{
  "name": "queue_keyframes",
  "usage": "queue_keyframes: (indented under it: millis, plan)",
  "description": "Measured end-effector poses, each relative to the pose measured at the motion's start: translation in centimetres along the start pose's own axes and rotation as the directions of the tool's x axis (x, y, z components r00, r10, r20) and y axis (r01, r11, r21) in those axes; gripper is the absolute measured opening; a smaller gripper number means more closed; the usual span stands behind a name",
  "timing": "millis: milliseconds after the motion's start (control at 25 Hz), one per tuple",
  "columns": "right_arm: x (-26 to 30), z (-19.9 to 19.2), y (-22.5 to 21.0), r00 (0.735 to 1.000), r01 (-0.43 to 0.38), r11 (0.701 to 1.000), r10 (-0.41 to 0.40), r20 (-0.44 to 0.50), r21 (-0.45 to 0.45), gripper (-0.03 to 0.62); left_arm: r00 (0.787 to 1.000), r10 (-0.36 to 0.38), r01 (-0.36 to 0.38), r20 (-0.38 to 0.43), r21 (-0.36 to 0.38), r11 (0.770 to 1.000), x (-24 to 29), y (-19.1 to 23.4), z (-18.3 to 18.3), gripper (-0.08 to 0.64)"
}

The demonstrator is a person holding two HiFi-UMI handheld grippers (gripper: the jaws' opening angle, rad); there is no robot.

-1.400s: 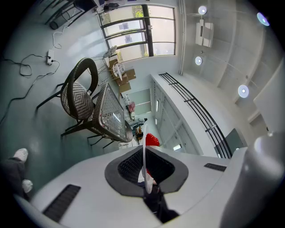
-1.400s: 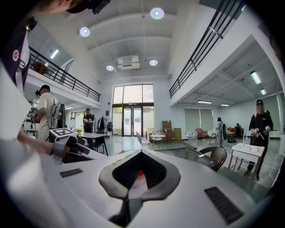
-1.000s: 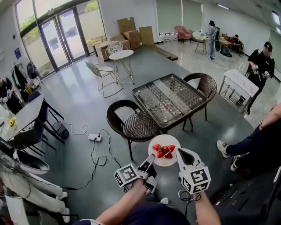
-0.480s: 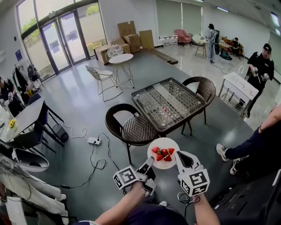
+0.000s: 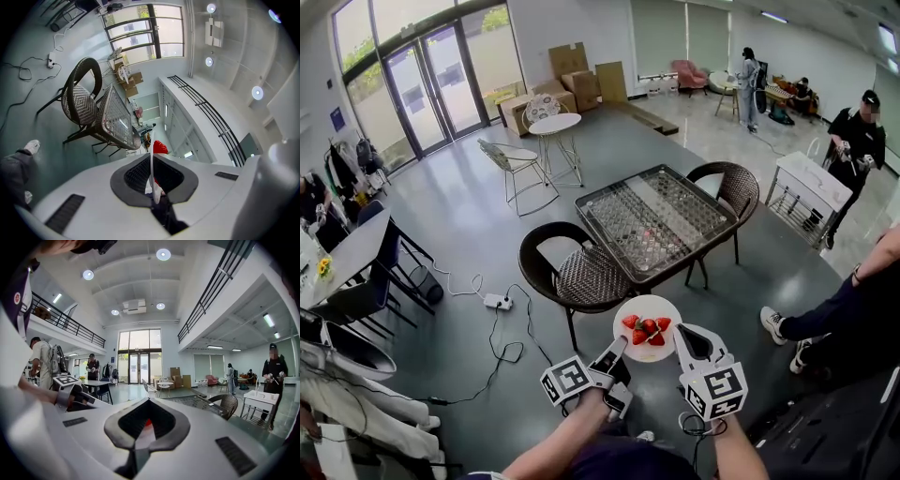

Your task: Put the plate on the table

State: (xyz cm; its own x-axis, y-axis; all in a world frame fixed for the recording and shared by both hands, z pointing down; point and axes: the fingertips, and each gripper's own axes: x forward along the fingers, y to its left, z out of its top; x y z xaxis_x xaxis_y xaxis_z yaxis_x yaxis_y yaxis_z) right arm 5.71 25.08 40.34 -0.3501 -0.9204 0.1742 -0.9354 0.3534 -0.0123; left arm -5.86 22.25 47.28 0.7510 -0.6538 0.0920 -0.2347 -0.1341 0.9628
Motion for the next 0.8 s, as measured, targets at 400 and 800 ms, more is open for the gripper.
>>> queue_keyframes:
  millis: [400,800]
  plan:
    - [3.1,-0.5,-2.8,1.0,0.013,1.0,-0.013,-0.021,0.011,0.003,1.0,0.002,-0.002,-0.02,0.003,1.0,3.8,1.1,1.7,0.017]
    - [10.7,-0.4,-5.3,0.998,0.016,1.0,-0.015,-0.062,0.017,0.003,0.999,0.02,-0.02,-0.038,-0.021,1.0,8.8,3.9,7.4,0.017]
